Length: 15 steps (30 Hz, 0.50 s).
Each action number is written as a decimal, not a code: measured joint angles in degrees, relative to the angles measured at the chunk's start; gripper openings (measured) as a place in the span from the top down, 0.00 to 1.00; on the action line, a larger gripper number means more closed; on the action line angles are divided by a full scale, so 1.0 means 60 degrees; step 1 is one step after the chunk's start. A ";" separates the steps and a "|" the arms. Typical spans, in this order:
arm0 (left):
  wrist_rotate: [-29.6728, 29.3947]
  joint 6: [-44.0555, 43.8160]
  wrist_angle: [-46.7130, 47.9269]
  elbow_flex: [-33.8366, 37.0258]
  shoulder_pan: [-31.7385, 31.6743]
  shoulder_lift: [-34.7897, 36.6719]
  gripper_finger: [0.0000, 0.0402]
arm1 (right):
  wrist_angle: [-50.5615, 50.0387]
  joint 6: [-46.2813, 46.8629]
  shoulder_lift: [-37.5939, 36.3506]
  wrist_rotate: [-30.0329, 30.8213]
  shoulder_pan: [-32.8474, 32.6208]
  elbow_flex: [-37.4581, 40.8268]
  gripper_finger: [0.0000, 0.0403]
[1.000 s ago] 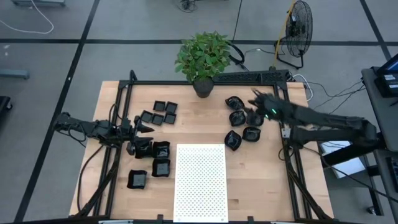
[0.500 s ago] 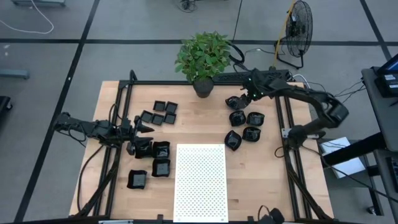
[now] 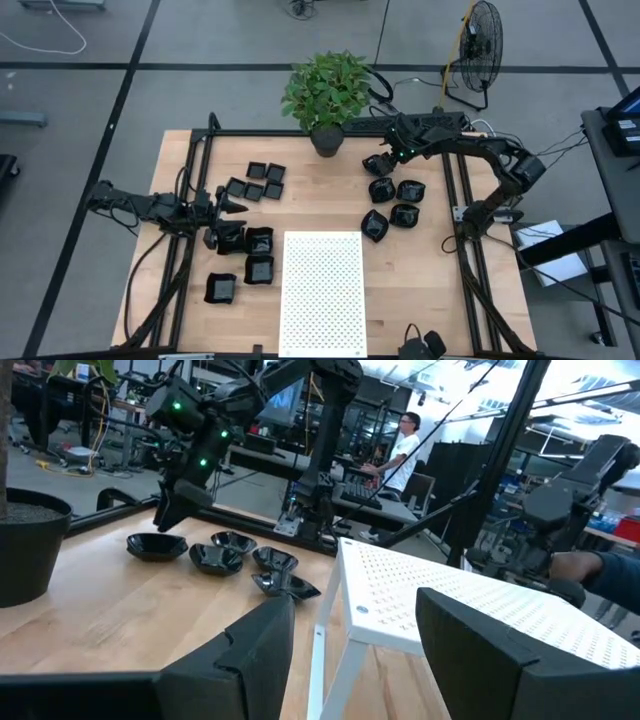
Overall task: Pick & Place Mini shaped plates
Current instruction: Put the leaf shaped plate on the shelf
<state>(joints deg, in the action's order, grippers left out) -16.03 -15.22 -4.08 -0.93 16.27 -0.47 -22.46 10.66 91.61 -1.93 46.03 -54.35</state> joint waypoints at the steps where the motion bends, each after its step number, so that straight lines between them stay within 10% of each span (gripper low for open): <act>1: 0.0000 0.0000 0.0000 0.0000 0.0000 0.0000 0.47 | 0.0070 0.0002 0.0035 0.0025 -0.0027 0.0000 0.52; 15: 0.0000 0.0000 -0.0003 0.0000 0.0000 0.0000 0.47 | 0.0256 0.0110 0.0417 0.0053 -0.0088 -0.0004 0.55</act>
<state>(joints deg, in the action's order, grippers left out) -16.03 -15.22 -4.10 -0.93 16.27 -0.47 -20.93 11.32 94.11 -1.61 45.50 -54.37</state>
